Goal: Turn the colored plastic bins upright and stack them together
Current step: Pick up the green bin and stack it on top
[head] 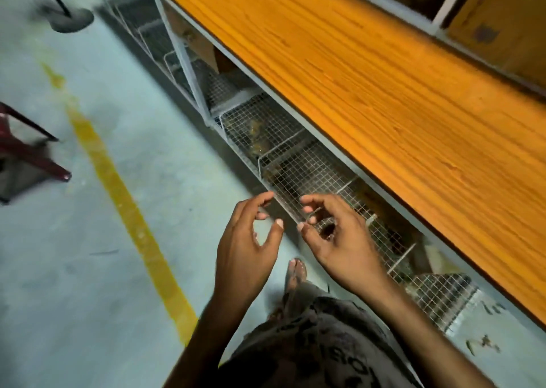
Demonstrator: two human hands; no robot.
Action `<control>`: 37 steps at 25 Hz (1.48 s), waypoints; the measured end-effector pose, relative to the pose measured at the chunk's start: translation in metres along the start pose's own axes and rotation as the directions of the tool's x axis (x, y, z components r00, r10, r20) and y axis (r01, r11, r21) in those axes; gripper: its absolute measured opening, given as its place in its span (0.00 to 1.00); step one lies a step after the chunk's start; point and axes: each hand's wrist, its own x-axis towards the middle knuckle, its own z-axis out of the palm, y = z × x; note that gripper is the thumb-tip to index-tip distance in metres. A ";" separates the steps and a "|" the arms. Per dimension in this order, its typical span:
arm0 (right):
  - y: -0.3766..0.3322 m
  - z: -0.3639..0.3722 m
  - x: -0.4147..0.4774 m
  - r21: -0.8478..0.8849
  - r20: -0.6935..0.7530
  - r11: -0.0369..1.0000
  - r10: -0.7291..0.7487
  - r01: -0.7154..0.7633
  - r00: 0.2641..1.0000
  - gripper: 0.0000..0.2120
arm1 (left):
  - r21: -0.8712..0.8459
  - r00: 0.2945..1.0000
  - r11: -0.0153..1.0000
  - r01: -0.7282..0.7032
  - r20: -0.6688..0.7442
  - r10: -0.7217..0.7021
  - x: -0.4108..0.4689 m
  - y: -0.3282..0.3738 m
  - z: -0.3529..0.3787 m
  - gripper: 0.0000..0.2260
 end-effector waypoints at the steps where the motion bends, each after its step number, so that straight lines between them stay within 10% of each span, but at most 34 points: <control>1: -0.002 0.011 0.019 0.021 0.022 1.000 0.003 -0.004 1.000 0.16 | 0.002 1.000 1.000 0.010 -0.015 -0.010 0.016 -0.008 -0.009 0.21; 18: -0.123 0.169 0.447 0.316 0.088 0.947 -0.082 0.051 0.993 0.26 | -0.151 0.963 0.987 0.055 -0.252 -0.092 0.408 -0.083 -0.166 0.25; 37: -0.233 0.373 0.823 0.369 -0.250 0.929 0.081 0.018 0.965 0.22 | -0.308 0.998 0.951 0.013 0.067 0.008 0.862 -0.211 -0.343 0.25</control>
